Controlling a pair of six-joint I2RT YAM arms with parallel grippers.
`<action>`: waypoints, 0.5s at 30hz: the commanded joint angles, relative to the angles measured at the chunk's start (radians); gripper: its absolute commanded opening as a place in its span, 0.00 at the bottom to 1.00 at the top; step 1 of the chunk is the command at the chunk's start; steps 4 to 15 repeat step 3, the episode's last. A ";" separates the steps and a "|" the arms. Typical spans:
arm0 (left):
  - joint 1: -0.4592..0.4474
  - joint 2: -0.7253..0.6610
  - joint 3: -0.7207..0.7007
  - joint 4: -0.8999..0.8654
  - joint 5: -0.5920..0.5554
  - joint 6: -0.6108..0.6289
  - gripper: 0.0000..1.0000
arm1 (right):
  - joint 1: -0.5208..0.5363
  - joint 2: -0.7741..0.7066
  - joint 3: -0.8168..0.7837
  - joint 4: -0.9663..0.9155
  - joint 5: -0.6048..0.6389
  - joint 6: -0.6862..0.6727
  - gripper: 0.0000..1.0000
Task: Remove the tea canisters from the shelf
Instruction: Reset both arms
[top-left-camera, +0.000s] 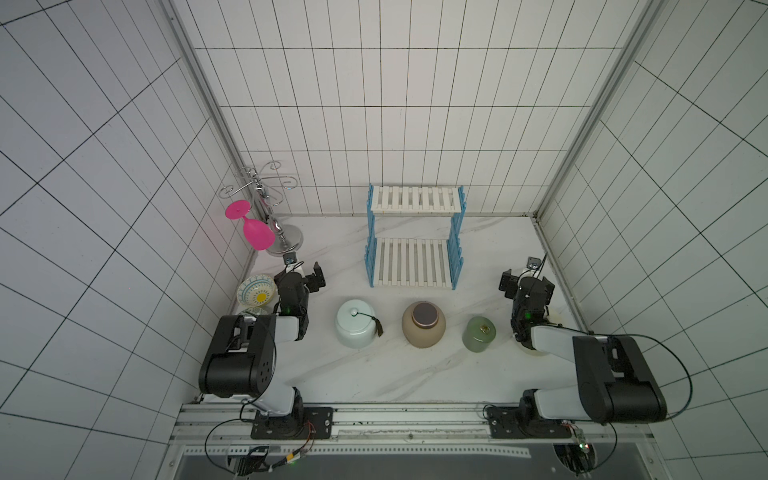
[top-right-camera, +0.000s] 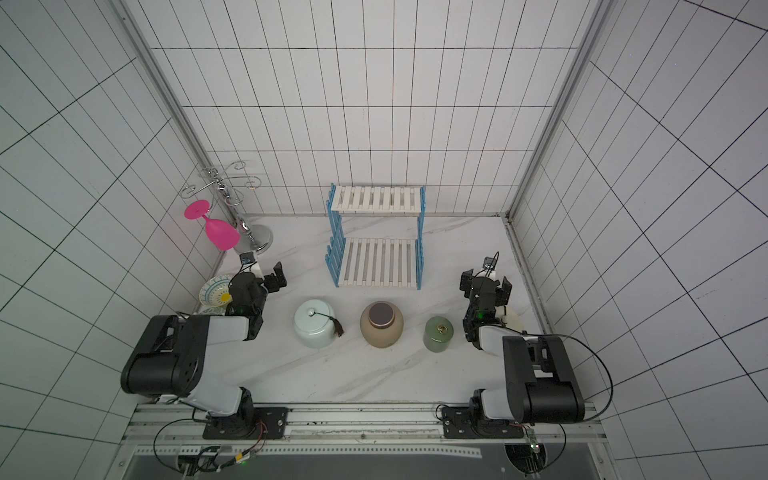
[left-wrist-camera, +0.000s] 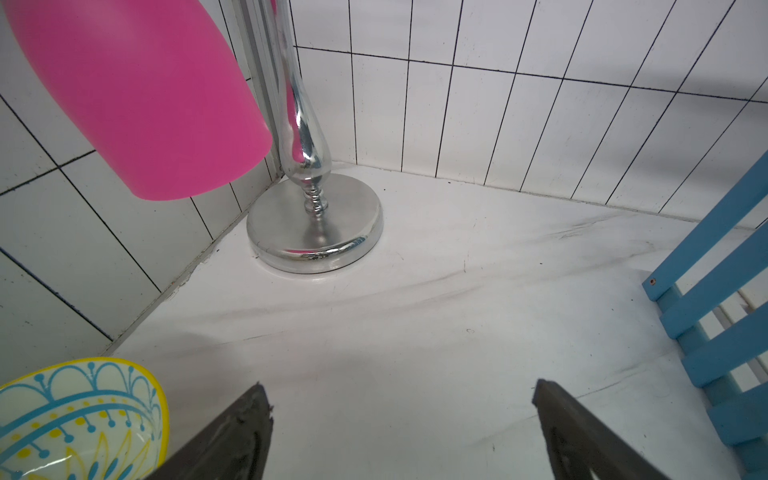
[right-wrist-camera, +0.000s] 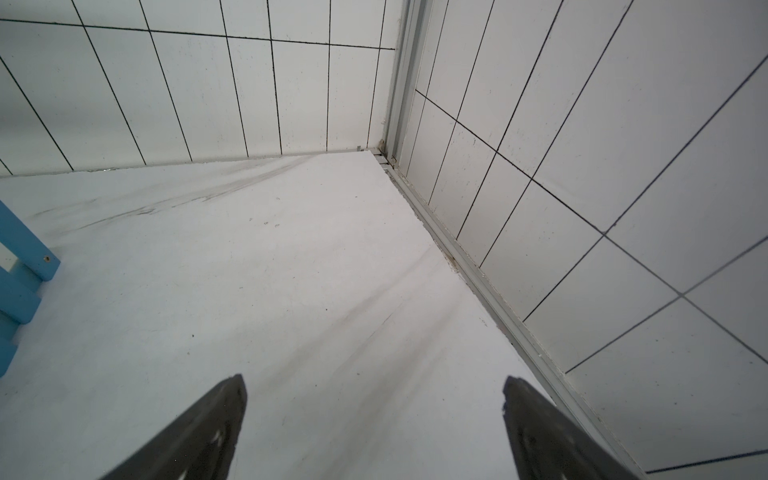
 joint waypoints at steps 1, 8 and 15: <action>-0.001 0.007 0.003 -0.012 -0.004 -0.008 0.99 | -0.008 -0.010 -0.027 0.030 -0.008 -0.007 1.00; -0.001 0.003 0.000 -0.009 -0.012 -0.010 0.99 | -0.008 -0.013 -0.028 0.034 -0.011 -0.007 1.00; -0.001 0.003 0.000 -0.009 -0.012 -0.010 0.99 | -0.008 -0.013 -0.028 0.034 -0.011 -0.007 1.00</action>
